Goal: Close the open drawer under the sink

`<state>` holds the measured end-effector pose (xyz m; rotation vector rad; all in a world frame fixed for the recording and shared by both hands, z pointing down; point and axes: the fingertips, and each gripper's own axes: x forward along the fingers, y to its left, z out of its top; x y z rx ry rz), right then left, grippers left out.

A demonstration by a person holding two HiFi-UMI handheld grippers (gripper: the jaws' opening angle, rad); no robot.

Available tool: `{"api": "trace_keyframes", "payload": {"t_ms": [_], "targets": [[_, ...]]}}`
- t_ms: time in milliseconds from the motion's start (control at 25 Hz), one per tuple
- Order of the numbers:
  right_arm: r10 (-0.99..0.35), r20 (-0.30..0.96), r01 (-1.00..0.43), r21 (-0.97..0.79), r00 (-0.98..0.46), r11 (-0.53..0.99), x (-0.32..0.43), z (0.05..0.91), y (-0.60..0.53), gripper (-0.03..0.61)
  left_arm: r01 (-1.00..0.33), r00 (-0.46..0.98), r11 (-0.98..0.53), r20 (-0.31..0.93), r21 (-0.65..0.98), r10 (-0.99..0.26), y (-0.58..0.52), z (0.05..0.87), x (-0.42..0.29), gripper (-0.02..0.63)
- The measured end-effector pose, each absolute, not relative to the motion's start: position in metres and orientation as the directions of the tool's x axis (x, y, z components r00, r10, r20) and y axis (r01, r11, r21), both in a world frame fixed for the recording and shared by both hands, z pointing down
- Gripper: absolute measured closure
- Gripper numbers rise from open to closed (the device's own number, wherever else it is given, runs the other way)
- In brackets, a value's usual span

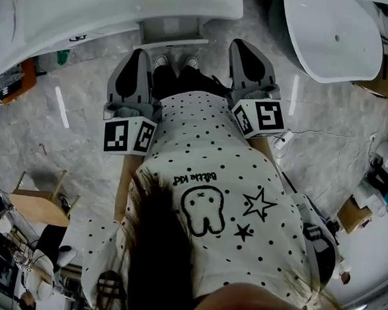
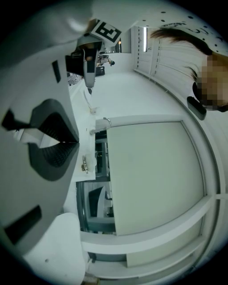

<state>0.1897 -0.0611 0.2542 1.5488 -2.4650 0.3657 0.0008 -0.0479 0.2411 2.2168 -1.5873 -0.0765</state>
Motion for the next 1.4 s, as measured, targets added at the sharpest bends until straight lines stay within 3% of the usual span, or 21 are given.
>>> {"api": "trace_keyframes", "payload": {"t_ms": [760,1040,1200,1320,1400], "targets": [[-0.860,0.251,-0.895,-0.072,-0.444,0.441,0.223,0.248,-0.058,0.566,-0.906,0.304,-0.231,0.167,0.354,-0.938,-0.040,0.244,0.027,0.607],[-0.852,0.261,-0.889,-0.072,-0.454,0.451,0.225,0.248,-0.059,0.566,-0.963,0.265,-0.226,0.359,0.149,-0.895,-0.045,0.284,0.007,0.606],[-0.844,0.274,-0.885,-0.081,-0.462,0.458,0.225,0.253,-0.060,0.566,-0.955,0.292,-0.229,0.470,0.187,-0.833,-0.044,0.318,0.000,0.604],[-0.829,0.291,-0.875,-0.077,-0.478,0.477,0.222,0.259,-0.062,0.566,-0.953,0.302,-0.241,0.525,0.183,-0.796,-0.045,0.338,-0.004,0.531],[-0.820,0.301,-0.869,-0.070,-0.486,0.489,0.219,0.263,-0.065,0.566,-0.950,0.312,-0.251,0.556,0.184,-0.770,-0.046,0.355,-0.003,0.528]]}}
